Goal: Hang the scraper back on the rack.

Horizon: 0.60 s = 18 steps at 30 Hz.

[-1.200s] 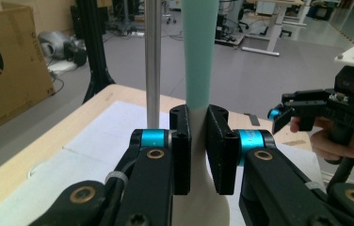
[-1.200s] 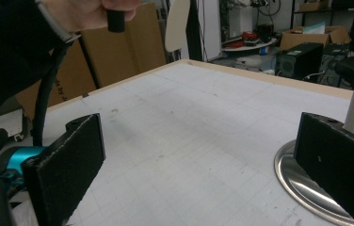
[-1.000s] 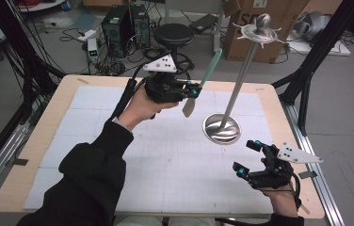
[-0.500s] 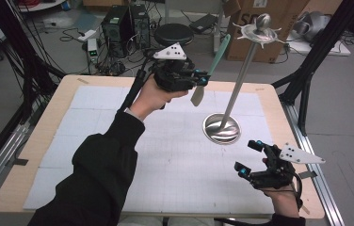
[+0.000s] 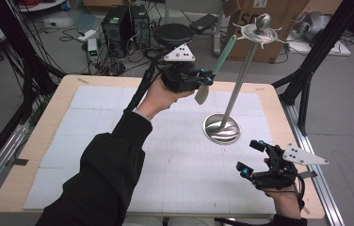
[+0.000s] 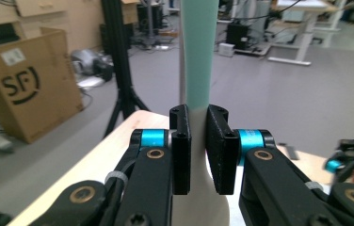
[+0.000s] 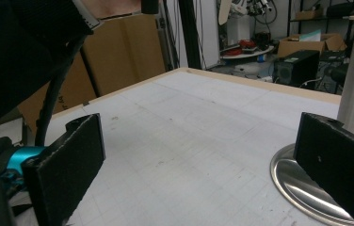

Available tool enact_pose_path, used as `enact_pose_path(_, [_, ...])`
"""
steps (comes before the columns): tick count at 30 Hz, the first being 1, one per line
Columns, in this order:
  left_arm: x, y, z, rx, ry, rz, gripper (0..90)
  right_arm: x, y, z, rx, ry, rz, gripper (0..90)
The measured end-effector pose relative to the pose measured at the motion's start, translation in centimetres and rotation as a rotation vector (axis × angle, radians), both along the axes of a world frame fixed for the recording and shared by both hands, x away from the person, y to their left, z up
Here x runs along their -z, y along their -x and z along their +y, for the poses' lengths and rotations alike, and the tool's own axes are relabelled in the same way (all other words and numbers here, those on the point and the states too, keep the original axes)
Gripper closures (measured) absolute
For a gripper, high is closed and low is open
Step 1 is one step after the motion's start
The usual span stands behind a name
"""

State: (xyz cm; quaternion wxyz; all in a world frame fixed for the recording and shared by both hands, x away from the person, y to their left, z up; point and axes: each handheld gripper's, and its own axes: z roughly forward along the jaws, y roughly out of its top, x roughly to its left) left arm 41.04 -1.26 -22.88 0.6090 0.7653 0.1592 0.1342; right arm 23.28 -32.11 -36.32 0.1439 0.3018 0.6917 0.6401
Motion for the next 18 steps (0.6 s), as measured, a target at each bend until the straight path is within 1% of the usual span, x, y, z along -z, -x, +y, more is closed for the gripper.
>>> enact_pose_path(4, [0.2, -0.1, -0.3, 0.004, 0.000, 0.000, 80.8, 0.1, 0.0, -0.1, 0.005, -0.002, 0.004, 1.3])
enact_pose_path(11, [0.5, -0.2, -0.7, 0.000, 0.004, 0.004, 80.8, 0.0, 0.1, -0.3, 0.007, -0.001, -0.003, 1.4])
enact_pose_path(18, [0.4, -0.1, -1.2, -0.007, -0.006, 0.006, 80.7, 0.0, 0.1, -0.3, 0.004, -0.004, -0.002, 1.4])
